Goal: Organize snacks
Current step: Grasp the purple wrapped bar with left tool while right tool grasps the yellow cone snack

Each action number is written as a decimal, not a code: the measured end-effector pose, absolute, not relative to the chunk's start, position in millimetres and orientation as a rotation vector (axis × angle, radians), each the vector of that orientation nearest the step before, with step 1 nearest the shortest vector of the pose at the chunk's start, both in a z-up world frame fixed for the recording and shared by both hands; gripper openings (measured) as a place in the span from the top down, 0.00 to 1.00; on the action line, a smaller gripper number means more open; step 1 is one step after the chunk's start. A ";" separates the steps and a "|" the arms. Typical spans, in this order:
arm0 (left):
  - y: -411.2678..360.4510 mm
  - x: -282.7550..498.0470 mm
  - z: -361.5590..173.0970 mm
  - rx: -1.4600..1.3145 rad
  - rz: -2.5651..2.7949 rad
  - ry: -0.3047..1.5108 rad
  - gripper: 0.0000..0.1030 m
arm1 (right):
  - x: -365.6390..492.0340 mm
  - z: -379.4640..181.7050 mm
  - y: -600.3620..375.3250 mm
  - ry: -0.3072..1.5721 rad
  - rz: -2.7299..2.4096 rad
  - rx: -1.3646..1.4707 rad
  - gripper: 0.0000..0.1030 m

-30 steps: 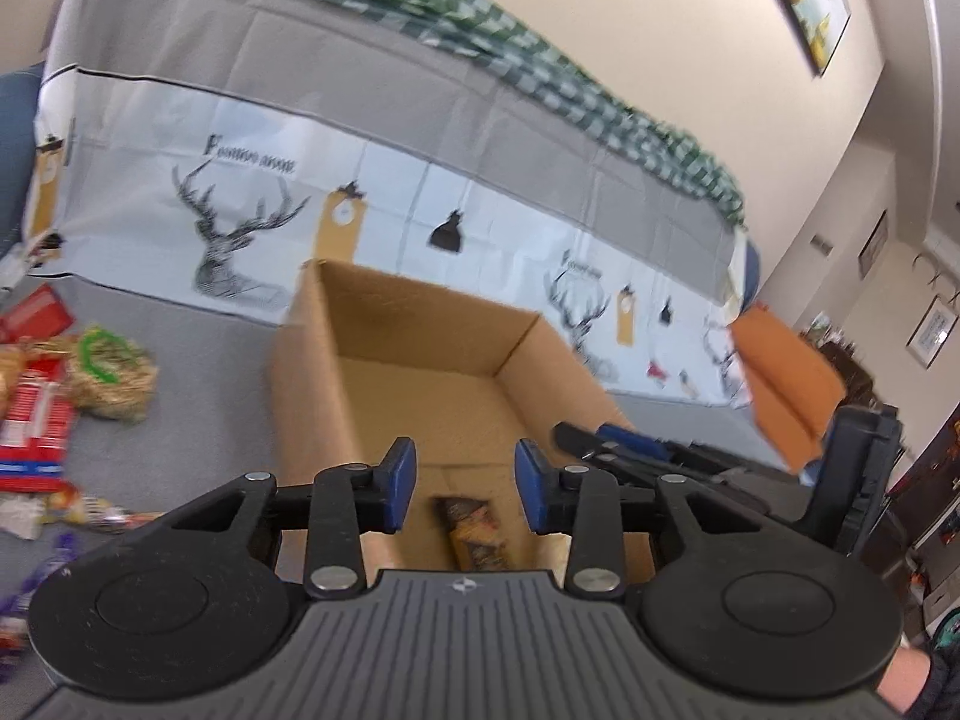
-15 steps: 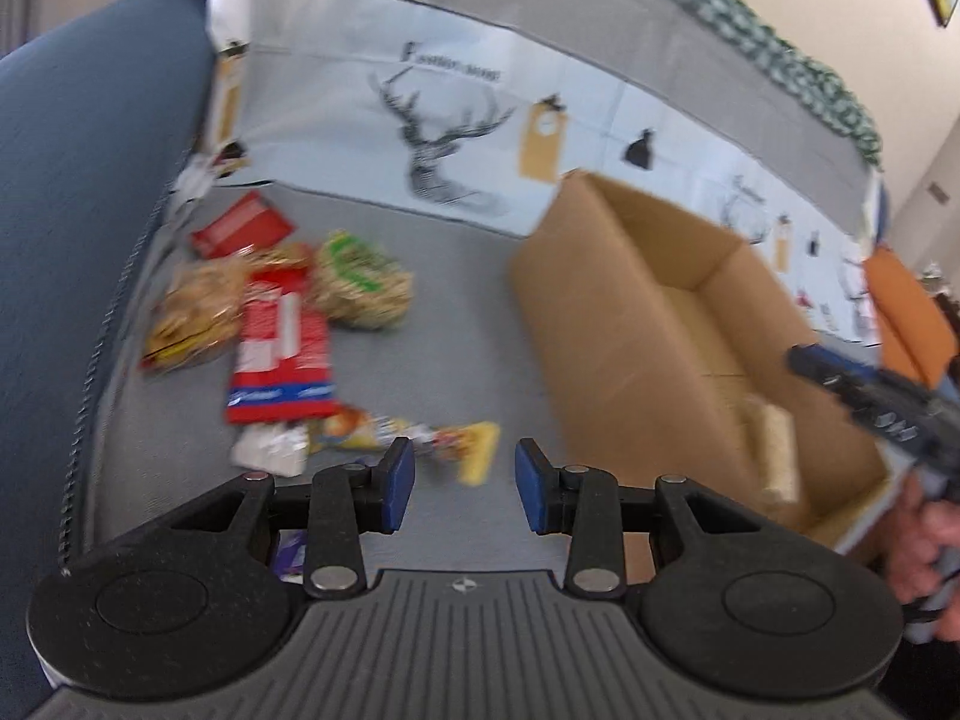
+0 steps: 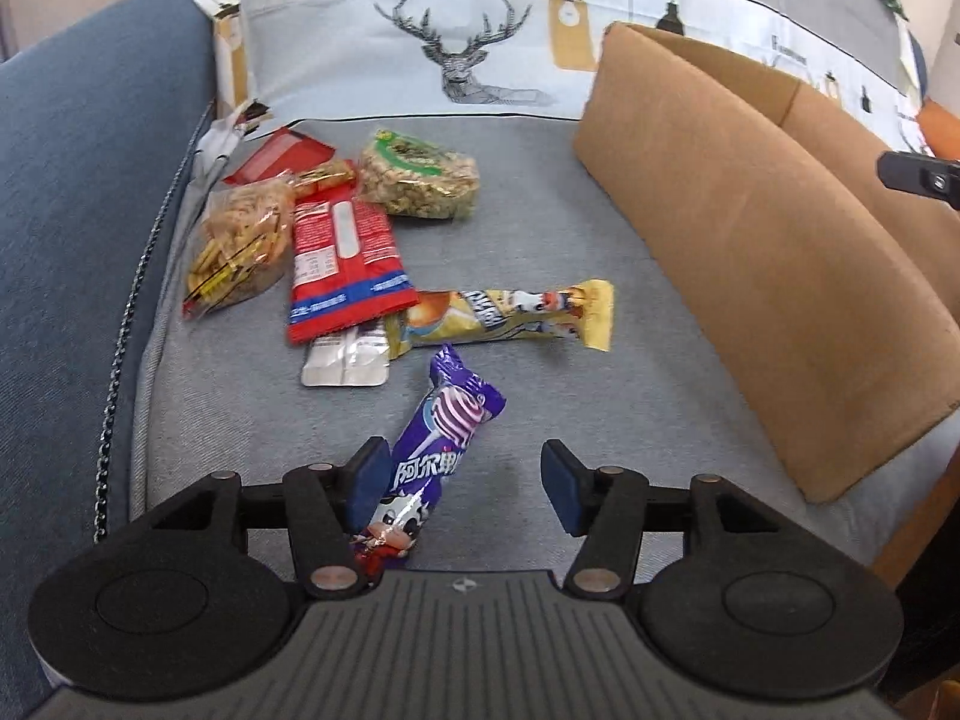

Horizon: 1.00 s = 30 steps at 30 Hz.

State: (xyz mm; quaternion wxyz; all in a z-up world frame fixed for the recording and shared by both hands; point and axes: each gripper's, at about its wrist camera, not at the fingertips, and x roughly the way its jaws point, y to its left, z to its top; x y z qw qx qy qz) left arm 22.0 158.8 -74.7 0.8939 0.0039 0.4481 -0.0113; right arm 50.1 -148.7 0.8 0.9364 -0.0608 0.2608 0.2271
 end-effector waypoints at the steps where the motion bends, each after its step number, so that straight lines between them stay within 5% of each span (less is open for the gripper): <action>1: 160.2 23.1 -76.1 0.005 -0.011 0.938 0.41 | 49.6 0.6 -147.3 0.533 0.465 -0.126 0.63; 4: 162.2 27.4 -80.5 0.012 0.031 0.977 0.48 | 47.2 0.1 -143.5 0.534 0.471 -0.130 0.63; 6: 163.3 28.8 -83.0 0.017 0.049 0.994 0.77 | 45.5 0.3 -140.4 0.533 0.477 -0.131 0.63; 7: 164.5 28.5 -81.8 0.009 0.047 0.990 0.83 | 44.5 0.5 -138.4 0.532 0.480 -0.130 0.63; 20: 223.0 11.9 -61.4 -0.437 0.118 1.060 0.83 | 21.8 1.3 -77.8 0.489 0.625 -0.160 0.63; 30: 222.4 -5.6 -52.1 -0.458 0.232 0.997 0.83 | 11.2 -27.8 10.8 0.522 0.700 -0.300 0.63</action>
